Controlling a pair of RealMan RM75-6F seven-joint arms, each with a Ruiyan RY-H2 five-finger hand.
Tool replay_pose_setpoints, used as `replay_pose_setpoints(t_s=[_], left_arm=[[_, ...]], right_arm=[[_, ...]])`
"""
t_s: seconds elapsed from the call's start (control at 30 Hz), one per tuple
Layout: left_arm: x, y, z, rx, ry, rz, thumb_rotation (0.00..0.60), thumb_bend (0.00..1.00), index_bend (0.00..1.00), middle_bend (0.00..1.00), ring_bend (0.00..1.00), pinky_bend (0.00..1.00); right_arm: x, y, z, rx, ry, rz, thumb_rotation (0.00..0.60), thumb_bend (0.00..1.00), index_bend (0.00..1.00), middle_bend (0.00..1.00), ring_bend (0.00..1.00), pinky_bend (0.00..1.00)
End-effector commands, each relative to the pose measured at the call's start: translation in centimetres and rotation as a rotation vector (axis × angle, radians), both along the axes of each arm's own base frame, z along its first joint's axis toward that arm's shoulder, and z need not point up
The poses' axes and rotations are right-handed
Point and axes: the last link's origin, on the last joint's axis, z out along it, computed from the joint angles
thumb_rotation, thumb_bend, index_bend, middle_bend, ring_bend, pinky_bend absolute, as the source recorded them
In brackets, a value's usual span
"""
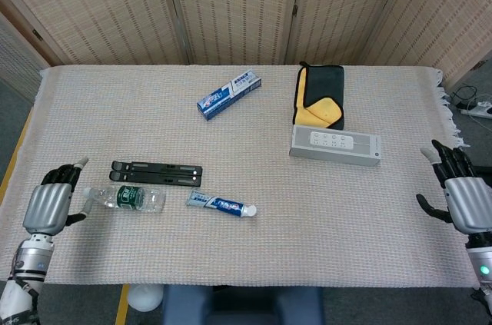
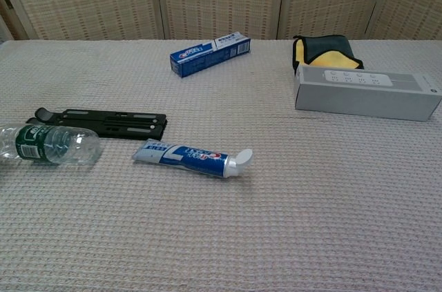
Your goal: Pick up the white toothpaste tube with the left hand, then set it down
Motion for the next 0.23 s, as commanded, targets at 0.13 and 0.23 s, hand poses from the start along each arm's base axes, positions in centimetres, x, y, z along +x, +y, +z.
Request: replay_pose_setpoints(t_s=[0.13, 0.23], left_arm=[[-2.5, -4.1, 1.4, 0.089, -0.022, 0.048, 0.6, 0.43, 0.12, 0.22, 0.18, 0.17], [-3.0, -5.2, 1.5, 0.107, -0.042, 0.052, 0.6, 0.43, 0.14, 0.24, 0.18, 0.17]], right_arm=[[-1.2, 1.2, -0.2, 0.005, -0.037, -0.053, 0.6, 0.37, 0.0, 0.01, 0.05, 0.03], [-1.5, 1.6, -0.7, 0.014, -0.05, -0.063, 0.6, 0.37, 0.0, 0.01, 0.05, 0.03]])
